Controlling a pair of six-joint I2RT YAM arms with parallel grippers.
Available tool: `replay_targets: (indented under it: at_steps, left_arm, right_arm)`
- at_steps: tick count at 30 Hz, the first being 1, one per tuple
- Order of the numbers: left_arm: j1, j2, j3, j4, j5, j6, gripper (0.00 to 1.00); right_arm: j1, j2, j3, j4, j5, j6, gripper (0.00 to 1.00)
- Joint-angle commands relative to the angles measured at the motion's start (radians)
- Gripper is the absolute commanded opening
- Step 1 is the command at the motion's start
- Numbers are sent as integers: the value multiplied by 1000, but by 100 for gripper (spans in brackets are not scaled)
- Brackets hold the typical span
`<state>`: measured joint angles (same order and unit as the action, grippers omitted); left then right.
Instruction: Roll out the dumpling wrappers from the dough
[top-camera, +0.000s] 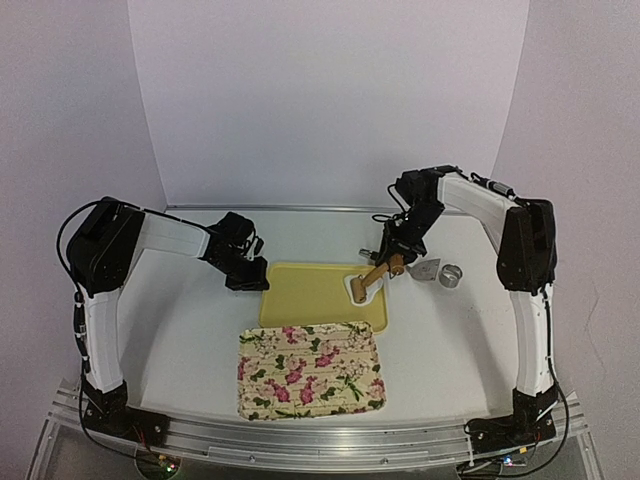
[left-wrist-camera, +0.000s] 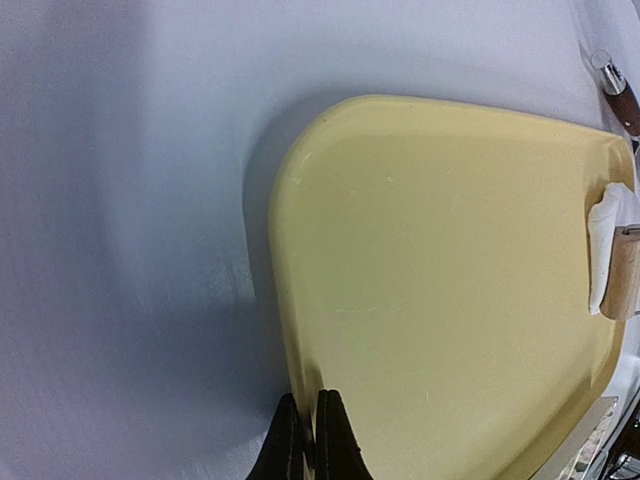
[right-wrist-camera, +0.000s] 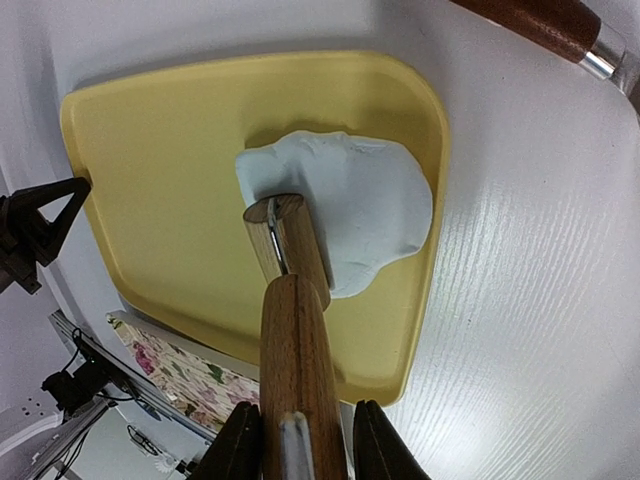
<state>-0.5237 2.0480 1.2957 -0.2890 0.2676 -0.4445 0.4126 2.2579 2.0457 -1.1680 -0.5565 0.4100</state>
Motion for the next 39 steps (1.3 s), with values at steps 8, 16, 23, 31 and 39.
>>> replay_targets:
  at_steps: [8, 16, 23, 31, 39]
  left_arm:
    - [1, 18, -27, -62, 1, 29, 0]
    - [-1, 27, -26, -55, 11, 22, 0]
    - [-2, 33, -21, -53, 13, 20, 0]
    - [-2, 32, -21, -53, 13, 18, 0]
    - [-4, 32, -22, -53, 13, 18, 0]
  right_arm:
    - [25, 143, -112, 135, 152, 23, 0]
    - [37, 164, -97, 169, 149, 38, 0]
    - [53, 185, -84, 175, 156, 47, 0]
    - [61, 199, -70, 178, 161, 51, 0]
    - [74, 215, -46, 179, 171, 55, 0]
